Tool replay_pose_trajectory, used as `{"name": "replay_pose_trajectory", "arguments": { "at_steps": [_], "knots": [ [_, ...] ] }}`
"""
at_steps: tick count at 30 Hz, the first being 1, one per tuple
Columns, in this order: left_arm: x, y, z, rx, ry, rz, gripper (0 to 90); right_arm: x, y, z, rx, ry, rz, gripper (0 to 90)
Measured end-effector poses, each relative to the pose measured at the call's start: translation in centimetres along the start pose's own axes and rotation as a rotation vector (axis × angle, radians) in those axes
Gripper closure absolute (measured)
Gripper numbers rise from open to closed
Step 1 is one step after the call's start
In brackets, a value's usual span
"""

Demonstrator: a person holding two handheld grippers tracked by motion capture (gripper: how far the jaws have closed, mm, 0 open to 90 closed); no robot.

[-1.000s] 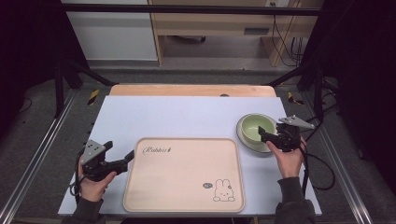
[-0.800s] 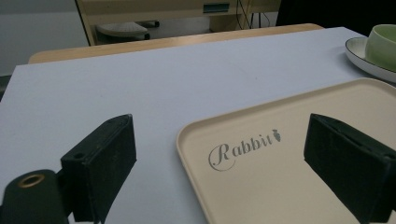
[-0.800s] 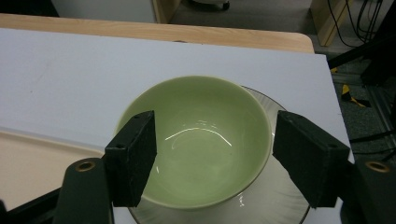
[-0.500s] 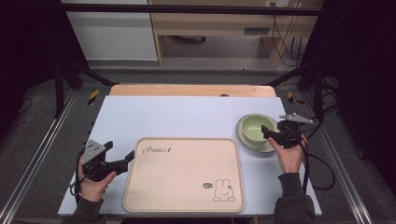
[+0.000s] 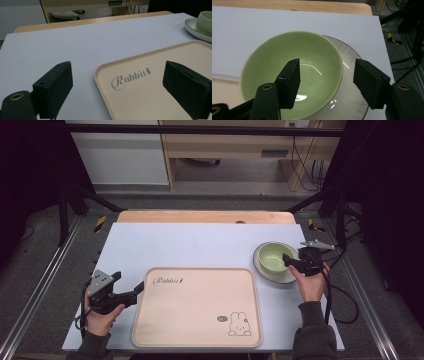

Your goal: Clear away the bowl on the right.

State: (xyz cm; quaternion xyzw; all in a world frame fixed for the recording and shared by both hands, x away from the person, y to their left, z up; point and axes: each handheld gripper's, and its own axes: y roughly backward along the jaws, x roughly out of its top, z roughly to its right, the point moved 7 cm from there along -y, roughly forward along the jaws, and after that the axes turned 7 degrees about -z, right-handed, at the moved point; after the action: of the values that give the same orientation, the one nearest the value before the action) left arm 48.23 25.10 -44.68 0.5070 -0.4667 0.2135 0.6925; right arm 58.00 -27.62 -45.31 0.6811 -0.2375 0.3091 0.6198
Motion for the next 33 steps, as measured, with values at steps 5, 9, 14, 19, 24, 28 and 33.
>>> {"name": "replay_pose_trajectory", "arguments": {
  "at_steps": [5, 9, 14, 19, 24, 28, 33],
  "knots": [
    [0.0, 0.0, 0.1, -0.002, -0.002, -0.001, 9.0, 0.0, -0.4, 0.2, -0.007, 0.002, -0.013, 38.9],
    [0.0, -0.1, 0.1, -0.002, -0.004, -0.003, 9.0, 0.0, -0.8, 0.3, -0.01, 0.001, -0.026, 39.5],
    [-0.1, -0.1, 0.1, -0.003, -0.003, -0.004, 9.1, 0.0, -1.3, 0.4, -0.014, -0.012, -0.041, 40.7],
    [-0.1, -0.1, 0.1, -0.003, -0.002, -0.004, 9.1, -0.2, -1.7, 0.7, -0.022, 0.011, -0.052, 42.3],
    [-0.1, -0.1, 0.1, -0.003, -0.002, -0.005, 9.2, -0.4, -2.1, 0.7, -0.02, -0.018, -0.076, 44.5],
    [-0.1, -0.2, 0.1, -0.003, -0.003, -0.006, 9.2, -0.5, -2.4, 0.7, -0.012, -0.018, -0.092, 46.2],
    [-0.2, -0.2, 0.1, -0.005, -0.004, -0.008, 9.3, -0.8, -2.8, 1.0, -0.009, -0.027, -0.121, 49.8]
  ]
}}
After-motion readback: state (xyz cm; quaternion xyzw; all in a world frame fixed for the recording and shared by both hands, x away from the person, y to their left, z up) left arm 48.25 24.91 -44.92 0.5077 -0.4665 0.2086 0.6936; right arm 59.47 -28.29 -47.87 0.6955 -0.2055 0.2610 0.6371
